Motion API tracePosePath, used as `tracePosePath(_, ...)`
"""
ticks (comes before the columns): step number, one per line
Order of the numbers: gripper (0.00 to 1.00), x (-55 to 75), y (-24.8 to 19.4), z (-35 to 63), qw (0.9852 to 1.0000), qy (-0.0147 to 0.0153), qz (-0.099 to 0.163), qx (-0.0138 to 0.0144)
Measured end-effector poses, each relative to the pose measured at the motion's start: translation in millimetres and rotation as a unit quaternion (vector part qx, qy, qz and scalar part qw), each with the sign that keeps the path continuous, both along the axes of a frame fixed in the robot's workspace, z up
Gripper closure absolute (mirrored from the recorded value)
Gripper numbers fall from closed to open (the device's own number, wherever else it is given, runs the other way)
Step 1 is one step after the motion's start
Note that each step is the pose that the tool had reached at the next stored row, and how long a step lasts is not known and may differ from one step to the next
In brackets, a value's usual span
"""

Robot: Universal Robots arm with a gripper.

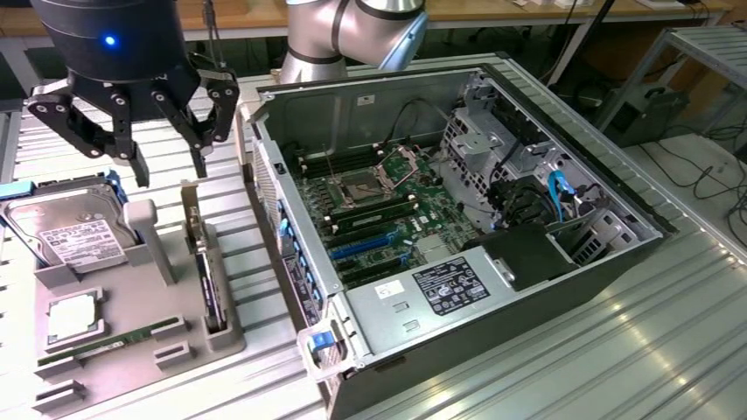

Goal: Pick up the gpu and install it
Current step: 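Pick up the gpu and move the gpu toward the slot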

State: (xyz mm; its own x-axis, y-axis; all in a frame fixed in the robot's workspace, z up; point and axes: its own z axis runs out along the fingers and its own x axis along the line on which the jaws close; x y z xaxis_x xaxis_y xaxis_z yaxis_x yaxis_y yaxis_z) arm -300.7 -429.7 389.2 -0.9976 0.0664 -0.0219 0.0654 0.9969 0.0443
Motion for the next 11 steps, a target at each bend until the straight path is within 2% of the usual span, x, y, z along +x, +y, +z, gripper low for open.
tracePosePath(1, 0.46, 0.0, 0.0, -1.1, 1.0, 0.0003, 0.005, 0.0)
tracePosePath(3, 0.46, -0.2, 0.0, -3.7, 0.9999, 0.0012, 0.015, 0.0)
tracePosePath(6, 0.46, -0.1, -0.9, -10.8, 0.9996, 0.0047, 0.026, -0.0008)
tracePosePath(9, 0.46, -0.2, -2.7, -17.0, 0.9996, 0.0117, 0.028, -0.0007)
tracePosePath(11, 0.46, -0.1, -3.6, -19.5, 0.9995, 0.0152, 0.028, -0.0007)
